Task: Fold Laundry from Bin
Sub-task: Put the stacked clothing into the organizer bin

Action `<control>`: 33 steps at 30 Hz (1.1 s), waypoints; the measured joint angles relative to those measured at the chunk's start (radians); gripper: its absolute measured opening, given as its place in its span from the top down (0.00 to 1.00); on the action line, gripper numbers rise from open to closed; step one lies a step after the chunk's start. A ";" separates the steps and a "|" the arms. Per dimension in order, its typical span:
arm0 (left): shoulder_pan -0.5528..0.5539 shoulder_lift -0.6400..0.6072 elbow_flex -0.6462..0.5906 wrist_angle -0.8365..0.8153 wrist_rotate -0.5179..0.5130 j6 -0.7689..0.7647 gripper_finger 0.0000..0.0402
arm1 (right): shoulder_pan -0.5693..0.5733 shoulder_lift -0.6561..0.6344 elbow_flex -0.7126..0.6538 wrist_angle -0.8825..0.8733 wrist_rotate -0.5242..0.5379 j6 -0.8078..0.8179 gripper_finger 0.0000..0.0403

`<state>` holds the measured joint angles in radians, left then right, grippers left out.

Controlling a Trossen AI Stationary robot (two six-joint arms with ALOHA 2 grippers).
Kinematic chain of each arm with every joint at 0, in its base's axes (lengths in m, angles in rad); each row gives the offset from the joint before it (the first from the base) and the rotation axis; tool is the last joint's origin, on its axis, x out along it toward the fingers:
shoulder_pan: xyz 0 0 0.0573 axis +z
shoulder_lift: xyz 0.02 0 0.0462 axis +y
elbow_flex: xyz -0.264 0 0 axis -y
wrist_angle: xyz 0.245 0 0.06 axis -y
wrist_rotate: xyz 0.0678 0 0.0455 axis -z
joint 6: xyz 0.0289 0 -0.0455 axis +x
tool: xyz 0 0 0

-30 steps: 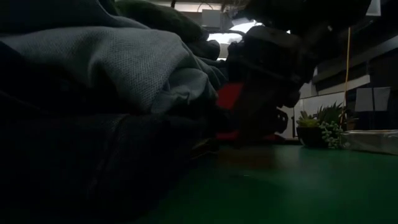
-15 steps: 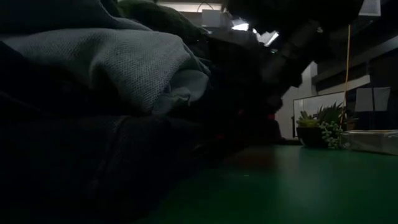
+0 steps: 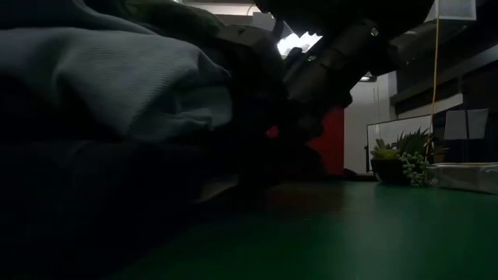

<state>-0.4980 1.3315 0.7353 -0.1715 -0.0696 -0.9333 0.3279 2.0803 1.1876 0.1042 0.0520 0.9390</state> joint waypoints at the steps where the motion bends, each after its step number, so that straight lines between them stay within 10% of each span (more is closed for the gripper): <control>1: 0.000 0.000 0.000 0.000 0.000 0.000 0.80 | 0.000 0.006 0.004 0.002 -0.001 0.000 0.37; 11: 0.000 0.000 0.000 0.004 0.000 0.000 0.80 | 0.000 0.011 0.007 0.032 0.052 0.004 0.41; 27: 0.000 0.000 0.000 0.008 -0.003 0.000 0.80 | -0.015 0.017 0.004 0.096 0.079 -0.003 0.96; 33: 0.000 0.000 0.000 0.010 -0.001 0.000 0.80 | -0.017 0.018 0.003 0.127 0.080 -0.063 0.96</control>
<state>-0.4976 1.3315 0.7353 -0.1616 -0.0704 -0.9329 0.3111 2.0987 1.1908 0.2310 0.1324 0.8755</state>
